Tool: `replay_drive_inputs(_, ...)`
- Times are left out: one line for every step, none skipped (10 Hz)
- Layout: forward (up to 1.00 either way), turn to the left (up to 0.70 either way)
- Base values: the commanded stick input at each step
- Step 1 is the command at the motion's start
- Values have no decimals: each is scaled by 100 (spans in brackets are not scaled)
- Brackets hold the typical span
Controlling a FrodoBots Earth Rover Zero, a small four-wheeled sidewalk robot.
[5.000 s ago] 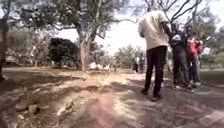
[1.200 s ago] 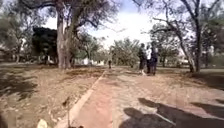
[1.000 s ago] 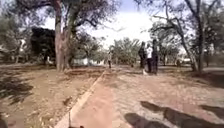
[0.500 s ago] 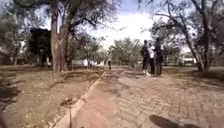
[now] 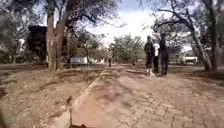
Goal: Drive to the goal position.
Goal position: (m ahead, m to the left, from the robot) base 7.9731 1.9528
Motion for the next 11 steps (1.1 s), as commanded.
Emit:
replay_drive_inputs(85,0)
replay_drive_inputs(85,0)
replay_drive_inputs(85,0)
replay_drive_inputs(85,0)
replay_drive_inputs(85,0)
replay_drive_inputs(85,0)
replay_drive_inputs(85,0)
replay_drive_inputs(85,0)
replay_drive_inputs(85,0)
replay_drive_inputs(85,0)
replay_drive_inputs(85,0)
